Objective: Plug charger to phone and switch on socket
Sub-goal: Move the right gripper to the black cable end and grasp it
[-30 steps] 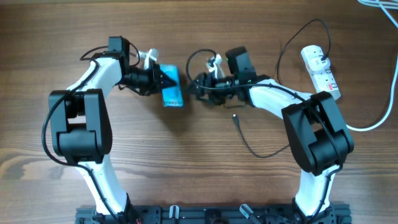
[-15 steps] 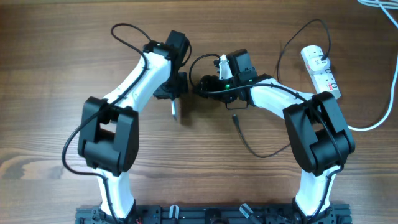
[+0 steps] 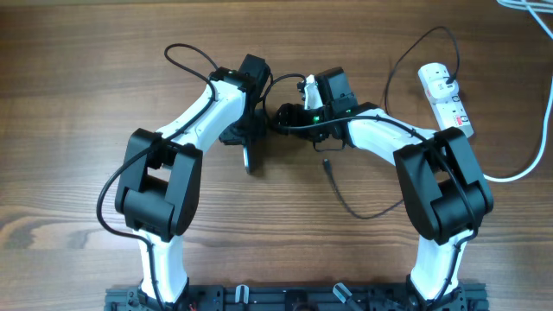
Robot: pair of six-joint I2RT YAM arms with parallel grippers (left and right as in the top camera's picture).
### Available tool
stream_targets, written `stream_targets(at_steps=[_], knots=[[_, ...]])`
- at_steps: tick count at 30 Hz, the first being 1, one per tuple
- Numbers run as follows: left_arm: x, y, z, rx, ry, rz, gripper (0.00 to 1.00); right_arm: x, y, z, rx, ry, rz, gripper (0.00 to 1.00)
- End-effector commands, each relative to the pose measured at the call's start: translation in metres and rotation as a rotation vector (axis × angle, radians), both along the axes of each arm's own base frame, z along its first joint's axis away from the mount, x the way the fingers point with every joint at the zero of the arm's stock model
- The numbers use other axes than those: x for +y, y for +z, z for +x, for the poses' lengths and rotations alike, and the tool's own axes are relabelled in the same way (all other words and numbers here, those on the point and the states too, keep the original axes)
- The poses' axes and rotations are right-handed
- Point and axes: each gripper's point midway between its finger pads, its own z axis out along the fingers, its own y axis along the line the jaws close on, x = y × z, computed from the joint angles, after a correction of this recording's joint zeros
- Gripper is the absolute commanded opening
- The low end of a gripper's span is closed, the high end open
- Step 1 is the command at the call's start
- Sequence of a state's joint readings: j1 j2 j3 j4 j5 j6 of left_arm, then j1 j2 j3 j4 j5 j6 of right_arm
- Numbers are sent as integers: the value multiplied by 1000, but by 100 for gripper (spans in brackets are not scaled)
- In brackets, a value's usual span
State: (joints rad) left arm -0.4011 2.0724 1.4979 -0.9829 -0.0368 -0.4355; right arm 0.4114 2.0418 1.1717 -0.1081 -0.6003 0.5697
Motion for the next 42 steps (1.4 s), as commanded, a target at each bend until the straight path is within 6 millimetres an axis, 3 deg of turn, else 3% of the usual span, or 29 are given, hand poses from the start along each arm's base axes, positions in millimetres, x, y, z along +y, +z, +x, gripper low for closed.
stream_targets(at_steps=[1,5,8,12,14,15,17,19,21,24,25,28,29,30,33,35,37,39,42], knots=[[3,-4,0,0,18,18,13,-13,-18,2,-5,-32,-86,81],[4,-4,-2,6,18,21,17,-13,-18,2,-5,-32,-86,80],[4,-4,-2,6,18,21,5,-13,-18,2,-5,-32,-86,80],[4,-3,-1,19,40,-29,4,-13,-18,2,-5,-32,-87,80],[-7,0,1,58,49,-190,4,-13,-18,2,-5,-32,-86,81],[-17,7,3,87,39,-357,4,-13,-18,2,-6,-32,-87,82],[-26,26,12,96,29,-610,4,-12,-17,3,-11,-32,-84,100],[-31,59,27,48,-9,-901,4,-12,-17,4,-14,-32,-82,100],[-22,86,43,-78,-107,-1083,4,-11,-16,3,-13,-30,-77,100],[-22,119,42,-233,-303,-1281,4,-11,-16,3,-13,-28,-75,100],[-21,121,41,-244,-310,-1306,4,-11,-16,3,-12,-28,-76,100],[-16,102,34,-245,-307,-1284,4,-11,-17,2,-20,-16,-81,100],[-14,96,33,-255,-305,-1283,4,-12,-17,2,-23,-9,-84,95],[-10,91,36,-255,-267,-1287,4,-13,-11,1,-21,-10,-86,87],[1,92,45,-237,-174,-1294,4,-33,37,2,-85,-11,-191,84],[1,92,46,-203,-122,-1301,4,-59,60,-13,-98,21,-341,84],[-3,91,45,-176,-99,-1304,4,-85,73,-47,-40,112,-471,84],[-8,83,47,-135,-49,-1260,4,-101,66,-72,65,133,-542,84],[-20,69,48,-99,-14,-1171,4,-123,37,-105,192,156,-631,79]])
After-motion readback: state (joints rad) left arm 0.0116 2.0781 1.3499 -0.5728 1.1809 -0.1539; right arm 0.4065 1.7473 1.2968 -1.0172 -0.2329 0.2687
